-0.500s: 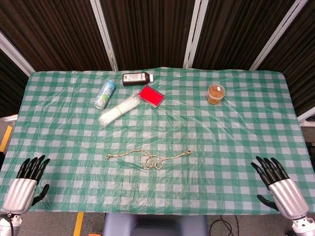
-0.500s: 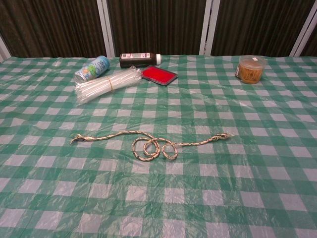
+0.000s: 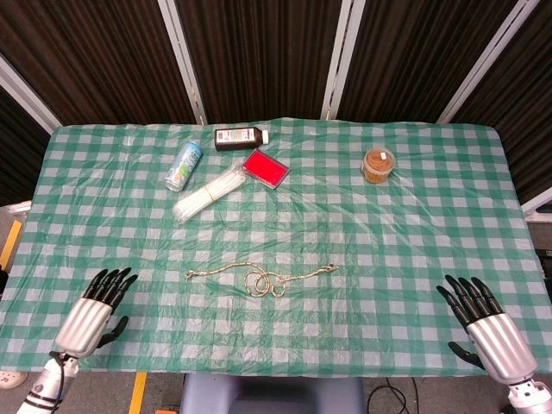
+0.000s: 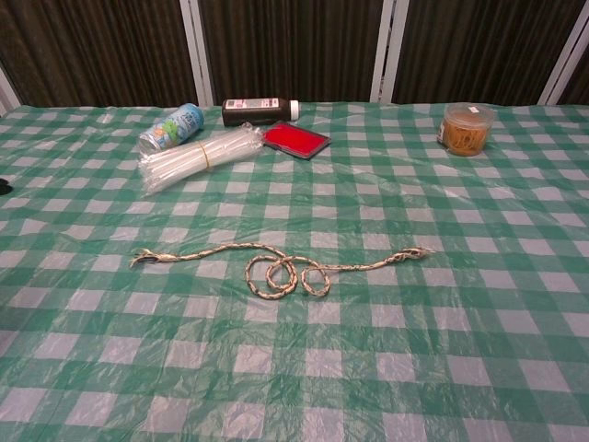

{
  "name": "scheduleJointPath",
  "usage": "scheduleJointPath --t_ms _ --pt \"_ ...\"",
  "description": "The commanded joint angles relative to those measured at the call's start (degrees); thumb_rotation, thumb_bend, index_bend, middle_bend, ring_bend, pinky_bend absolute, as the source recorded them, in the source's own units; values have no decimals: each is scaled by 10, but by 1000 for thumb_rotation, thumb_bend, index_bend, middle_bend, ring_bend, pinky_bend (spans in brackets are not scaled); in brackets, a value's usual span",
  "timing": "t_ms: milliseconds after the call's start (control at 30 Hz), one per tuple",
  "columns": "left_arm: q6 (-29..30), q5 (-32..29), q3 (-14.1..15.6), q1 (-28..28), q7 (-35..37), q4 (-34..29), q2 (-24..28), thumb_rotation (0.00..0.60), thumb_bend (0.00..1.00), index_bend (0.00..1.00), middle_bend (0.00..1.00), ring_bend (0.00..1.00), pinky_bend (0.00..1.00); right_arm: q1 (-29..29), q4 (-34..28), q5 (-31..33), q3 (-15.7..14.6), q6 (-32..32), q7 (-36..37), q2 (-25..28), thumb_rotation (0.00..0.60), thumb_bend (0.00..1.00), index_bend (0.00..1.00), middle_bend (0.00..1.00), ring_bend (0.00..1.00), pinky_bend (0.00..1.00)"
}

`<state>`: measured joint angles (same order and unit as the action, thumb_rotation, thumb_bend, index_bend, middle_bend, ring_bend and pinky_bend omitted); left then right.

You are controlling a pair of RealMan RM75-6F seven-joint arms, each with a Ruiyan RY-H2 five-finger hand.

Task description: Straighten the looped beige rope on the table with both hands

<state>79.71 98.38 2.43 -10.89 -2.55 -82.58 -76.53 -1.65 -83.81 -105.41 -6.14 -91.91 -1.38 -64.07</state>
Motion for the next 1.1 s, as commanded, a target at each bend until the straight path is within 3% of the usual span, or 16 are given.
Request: scheduleJointPath --t_ms 33,167,300,433,800,1100 --pt "-45 0 -21 -44 18 10 -36 600 442 4 0 0 48 -1 -1 1 0 3 -3 -2 600 218 0 0 0 0" --pt "-79 -25 -46 -76 9 34 -84 600 444 80 0 0 47 -4 0 6 1 15 -11 -5 600 217 0 0 0 0" --pt "-102 -47 -65 -101 -4 63 -128 600 445 249 0 0 47 -6 0 14 3 23 -14 -7 600 218 0 0 0 0" --pt "-126 -71 -79 -123 -7 92 -167 600 445 336 0 0 47 -7 0 19 4 28 -14 -7 600 218 0 0 0 0" --pt "-140 -106 -95 -160 -34 190 -252 600 444 401 25 0 47 -10 0 27 6 31 -6 -5 600 218 0 0 0 0" --pt "-143 -119 -86 -168 -42 234 -275 600 441 462 40 0 47 -11 1 30 8 31 -4 -4 600 217 0 0 0 0"
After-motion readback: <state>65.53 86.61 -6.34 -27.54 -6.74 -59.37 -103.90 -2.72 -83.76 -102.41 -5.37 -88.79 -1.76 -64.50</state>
